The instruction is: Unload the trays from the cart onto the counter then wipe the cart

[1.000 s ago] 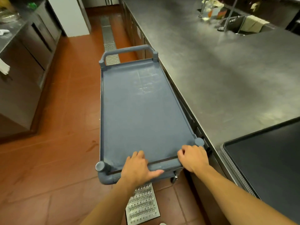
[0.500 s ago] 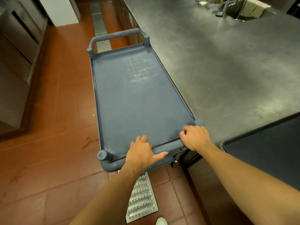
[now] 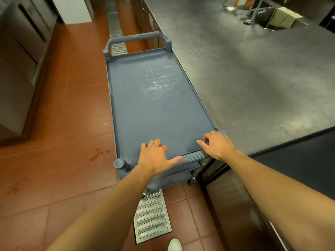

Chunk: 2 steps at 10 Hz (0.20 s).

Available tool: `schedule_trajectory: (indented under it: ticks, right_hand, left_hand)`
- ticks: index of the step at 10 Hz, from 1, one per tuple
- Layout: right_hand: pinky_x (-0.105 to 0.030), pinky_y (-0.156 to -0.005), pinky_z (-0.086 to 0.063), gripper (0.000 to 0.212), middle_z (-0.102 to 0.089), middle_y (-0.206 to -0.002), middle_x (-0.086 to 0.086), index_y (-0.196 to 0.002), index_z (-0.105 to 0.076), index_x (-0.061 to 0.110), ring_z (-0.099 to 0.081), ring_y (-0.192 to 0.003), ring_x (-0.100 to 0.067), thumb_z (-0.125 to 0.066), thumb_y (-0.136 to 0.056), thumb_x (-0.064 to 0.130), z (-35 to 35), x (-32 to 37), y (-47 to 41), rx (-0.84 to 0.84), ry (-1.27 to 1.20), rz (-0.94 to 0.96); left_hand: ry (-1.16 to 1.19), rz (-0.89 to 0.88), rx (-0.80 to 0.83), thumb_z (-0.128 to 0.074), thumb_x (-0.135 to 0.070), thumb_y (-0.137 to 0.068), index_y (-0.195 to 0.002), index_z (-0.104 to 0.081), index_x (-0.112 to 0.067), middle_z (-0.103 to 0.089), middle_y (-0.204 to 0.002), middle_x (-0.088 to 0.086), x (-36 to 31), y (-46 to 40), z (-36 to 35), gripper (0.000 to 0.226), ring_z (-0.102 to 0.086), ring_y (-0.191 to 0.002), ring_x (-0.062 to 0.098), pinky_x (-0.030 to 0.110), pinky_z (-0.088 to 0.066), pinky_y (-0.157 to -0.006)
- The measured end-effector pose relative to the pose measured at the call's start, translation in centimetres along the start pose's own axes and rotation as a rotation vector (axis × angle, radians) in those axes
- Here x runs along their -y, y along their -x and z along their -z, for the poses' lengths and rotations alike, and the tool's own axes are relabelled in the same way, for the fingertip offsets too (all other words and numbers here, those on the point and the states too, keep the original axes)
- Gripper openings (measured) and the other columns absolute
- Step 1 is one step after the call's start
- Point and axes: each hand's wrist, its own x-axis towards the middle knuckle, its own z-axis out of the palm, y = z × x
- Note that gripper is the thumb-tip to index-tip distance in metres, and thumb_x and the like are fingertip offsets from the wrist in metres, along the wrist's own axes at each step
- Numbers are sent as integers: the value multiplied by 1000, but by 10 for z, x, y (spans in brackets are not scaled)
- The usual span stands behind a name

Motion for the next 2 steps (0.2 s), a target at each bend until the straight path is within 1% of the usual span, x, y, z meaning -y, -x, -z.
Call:
schedule_trajectory:
  ticks: [1,2]
  right_hand:
    - [-46,-100,-42,47,-59,-118,-3,-109,-64,23,-54,-117,-26,-42,-100,63,1,19,-1,-76,-57,25]
    - [-46,-106,-38,51,-54,-133,-4,-124,-60,20,-48,-128,-28,-43,-101,63,4,56,-6,-64,-103,69]
  left_hand:
    - [15,45,-43,-14,-93,-74,-97,-67,-26,-55,-110,-2,27,5,14,89,-51,-111,23,44,-37,-97]
    - [48,118,-98,-28,-89,-84,-102,-68,-25,-56,-113,0,59,8,28,78,-51,-115,25,44,-37,-97]
